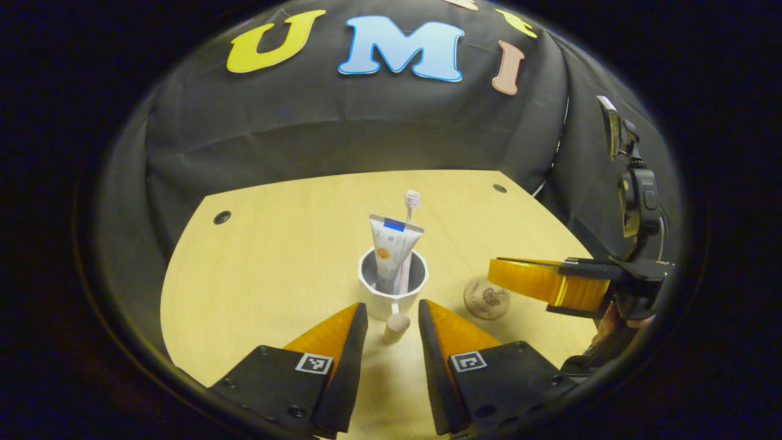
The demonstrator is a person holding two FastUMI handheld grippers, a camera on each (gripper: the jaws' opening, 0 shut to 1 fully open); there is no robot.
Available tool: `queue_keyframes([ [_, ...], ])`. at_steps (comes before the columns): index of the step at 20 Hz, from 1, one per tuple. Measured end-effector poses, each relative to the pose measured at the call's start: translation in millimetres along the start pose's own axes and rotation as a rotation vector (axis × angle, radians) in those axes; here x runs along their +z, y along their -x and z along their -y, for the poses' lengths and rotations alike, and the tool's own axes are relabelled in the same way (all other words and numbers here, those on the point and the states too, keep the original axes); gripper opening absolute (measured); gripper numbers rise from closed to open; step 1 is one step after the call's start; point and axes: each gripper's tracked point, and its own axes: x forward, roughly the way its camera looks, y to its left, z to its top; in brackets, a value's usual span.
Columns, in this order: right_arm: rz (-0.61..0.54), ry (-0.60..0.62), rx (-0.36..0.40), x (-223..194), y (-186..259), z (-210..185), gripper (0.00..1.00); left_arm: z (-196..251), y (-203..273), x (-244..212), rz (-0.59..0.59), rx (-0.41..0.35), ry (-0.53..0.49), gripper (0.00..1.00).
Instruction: Put the toothbrush and toothpaste on the desktop into the cup, then pick up the cup and place it on the coaster on the desktop.
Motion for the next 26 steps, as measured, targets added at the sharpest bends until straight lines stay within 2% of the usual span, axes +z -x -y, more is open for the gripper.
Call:
queue_keyframes([
  [14,-0.023,-0.077,-0.105,-21.1,54.5,84.9,0.15,-2.9,-42.8,-33.6,-0.276,0.004,-0.039,0.56],
  [15,-0.024,-0.085,-0.112,-22.6,56.0,90.3,0.21,-3.8,-44.3,-34.0,-0.287,0.004,-0.047,0.56],
  [16,-0.025,-0.094,-0.119,-23.3,57.9,95.5,0.14,-4.9,-45.5,-34.1,-0.298,0.006,-0.059,0.55],
  [26,-0.031,-0.143,-0.177,-22.0,61.2,132.8,0.14,-9.4,-74.0,-45.8,-0.454,0.024,-0.183,0.56],
])
